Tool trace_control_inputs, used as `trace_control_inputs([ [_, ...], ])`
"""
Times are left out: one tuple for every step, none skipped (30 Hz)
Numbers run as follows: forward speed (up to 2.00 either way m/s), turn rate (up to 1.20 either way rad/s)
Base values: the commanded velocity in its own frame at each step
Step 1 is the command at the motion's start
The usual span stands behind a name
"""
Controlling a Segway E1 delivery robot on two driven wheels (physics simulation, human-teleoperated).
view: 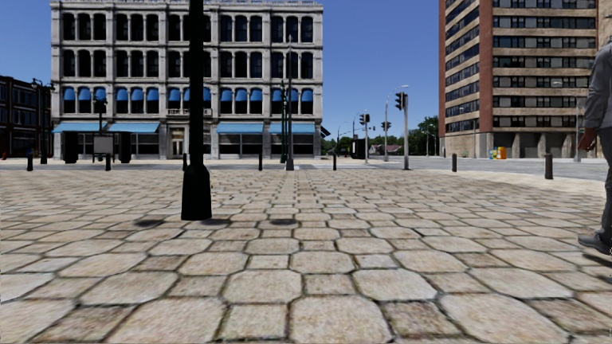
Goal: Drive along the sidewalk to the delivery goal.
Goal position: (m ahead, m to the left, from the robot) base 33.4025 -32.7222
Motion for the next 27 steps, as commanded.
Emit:
trace_control_inputs([
  [2.0,0.0],
  [2.0,0.0],
  [2.0,0.0],
  [2.0,0.0],
  [2.0,0.0],
  [2.0,0.0],
  [2.0,0.0],
  [2.0,0.0],
  [2.0,0.0],
  [2.0,0.0],
  [2.0,0.0],
  [2.0,0.0],
  [2.0,0.0],
  [2.0,0.0],
  [2.0,0.0],
  [2.0,0.0],
  [2.0,0.0],
  [2.0,0.0],
  [2.0,0.0],
  [2.0,0.0],
  [2.0,0.0],
  [2.0,0.0],
  [2.0,0.0],
  [2.0,0.0],
  [2.0,0.0],
  [2.0,0.0],
  [2.0,0.0],
])
